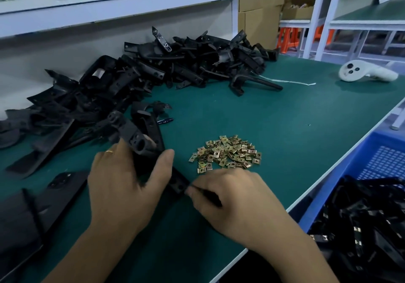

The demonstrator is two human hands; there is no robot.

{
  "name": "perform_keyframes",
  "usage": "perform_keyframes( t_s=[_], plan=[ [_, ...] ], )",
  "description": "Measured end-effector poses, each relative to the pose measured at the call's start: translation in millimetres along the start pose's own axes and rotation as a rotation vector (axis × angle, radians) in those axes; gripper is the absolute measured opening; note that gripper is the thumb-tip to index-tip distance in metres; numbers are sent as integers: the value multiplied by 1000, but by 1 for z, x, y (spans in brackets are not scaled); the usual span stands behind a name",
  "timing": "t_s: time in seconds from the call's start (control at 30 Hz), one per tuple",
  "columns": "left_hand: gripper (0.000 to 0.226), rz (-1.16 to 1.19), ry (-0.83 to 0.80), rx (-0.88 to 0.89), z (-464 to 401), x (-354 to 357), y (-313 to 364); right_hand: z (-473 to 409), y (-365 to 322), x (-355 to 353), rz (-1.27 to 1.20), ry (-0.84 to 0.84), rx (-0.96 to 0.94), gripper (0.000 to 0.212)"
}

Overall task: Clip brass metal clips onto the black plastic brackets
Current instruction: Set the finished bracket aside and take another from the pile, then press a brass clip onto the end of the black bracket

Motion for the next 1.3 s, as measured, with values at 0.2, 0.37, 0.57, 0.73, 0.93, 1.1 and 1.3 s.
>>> perform_keyframes(
  t_s=[0.2,0.37,0.57,0.73,0.93,1.1,1.3],
  plan=[
    [29,322,-61,108,7,7,2,2,22,-11,-127,193,281,30],
    [24,436,-471,153,13,30,7,7,43,-14,-87,278,510,18],
    [80,176,-469,45,13,34,-8,-2,19,-1,128,89,277,22],
    [56,318,-320,-59,11,32,-13,-3,21,0,80,94,262,13],
    [43,238,-370,-139,11,36,-16,-4,23,1,87,107,272,20],
    [45,361,-260,-203,9,31,-13,-5,23,2,88,72,263,18],
    [47,413,-231,-259,9,28,-19,-5,21,2,84,52,238,14]
  ],
)
Point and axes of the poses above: each hand's wrist, its own z-axis away from the middle knuckle, its own x-axis out of the palm, y = z × x, the point moved 6 cm from there along -z, towards the middle knuckle, and after that the axes turned 10 degrees about z, right-handed, at the moved point
